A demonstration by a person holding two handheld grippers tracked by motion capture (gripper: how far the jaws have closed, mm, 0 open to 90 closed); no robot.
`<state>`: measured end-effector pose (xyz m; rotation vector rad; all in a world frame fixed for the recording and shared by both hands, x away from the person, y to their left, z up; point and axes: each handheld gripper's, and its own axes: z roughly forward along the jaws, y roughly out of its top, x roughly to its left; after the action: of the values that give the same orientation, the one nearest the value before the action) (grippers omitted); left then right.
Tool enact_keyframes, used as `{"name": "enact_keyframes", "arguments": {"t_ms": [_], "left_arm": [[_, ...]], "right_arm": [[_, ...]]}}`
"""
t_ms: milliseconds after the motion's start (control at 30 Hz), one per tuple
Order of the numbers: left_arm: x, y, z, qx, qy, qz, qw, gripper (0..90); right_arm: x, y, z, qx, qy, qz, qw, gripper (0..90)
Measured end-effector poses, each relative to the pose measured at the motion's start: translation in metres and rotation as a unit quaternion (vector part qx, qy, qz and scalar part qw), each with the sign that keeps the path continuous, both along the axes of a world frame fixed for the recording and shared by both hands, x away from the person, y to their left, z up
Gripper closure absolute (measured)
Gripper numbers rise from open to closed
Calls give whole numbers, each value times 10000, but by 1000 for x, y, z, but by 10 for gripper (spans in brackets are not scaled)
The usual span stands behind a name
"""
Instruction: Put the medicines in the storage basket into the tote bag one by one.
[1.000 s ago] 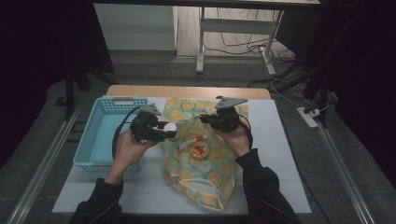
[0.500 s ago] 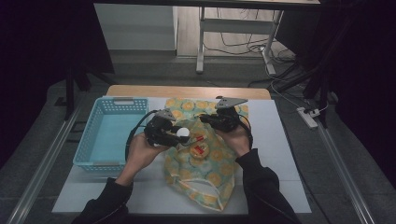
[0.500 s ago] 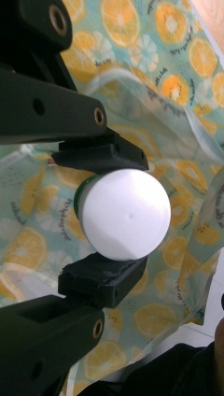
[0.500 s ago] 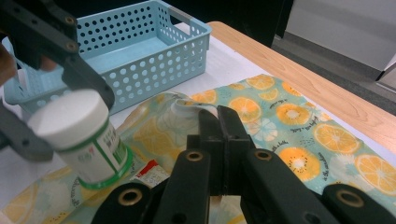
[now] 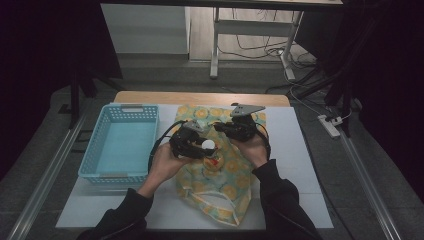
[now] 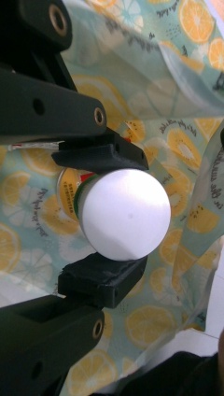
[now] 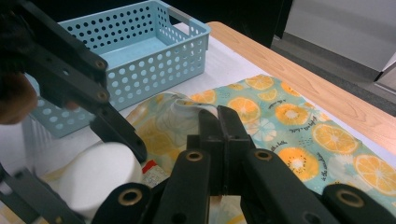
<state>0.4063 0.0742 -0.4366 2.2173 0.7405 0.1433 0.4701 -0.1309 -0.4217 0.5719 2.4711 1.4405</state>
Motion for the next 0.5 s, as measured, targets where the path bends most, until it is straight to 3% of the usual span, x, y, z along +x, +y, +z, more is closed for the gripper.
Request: {"name": "enact_keyframes", "arguments": {"t_ms": [167, 500], "left_arm": [[4, -7, -5, 123, -9, -26, 9999, 507], [15, -16, -19, 153, 11, 36, 9999, 507]], "right_arm": [[-1, 0, 0, 15, -25, -4, 10000, 900], [-1, 0, 0, 13, -27, -3, 10000, 900]]}}
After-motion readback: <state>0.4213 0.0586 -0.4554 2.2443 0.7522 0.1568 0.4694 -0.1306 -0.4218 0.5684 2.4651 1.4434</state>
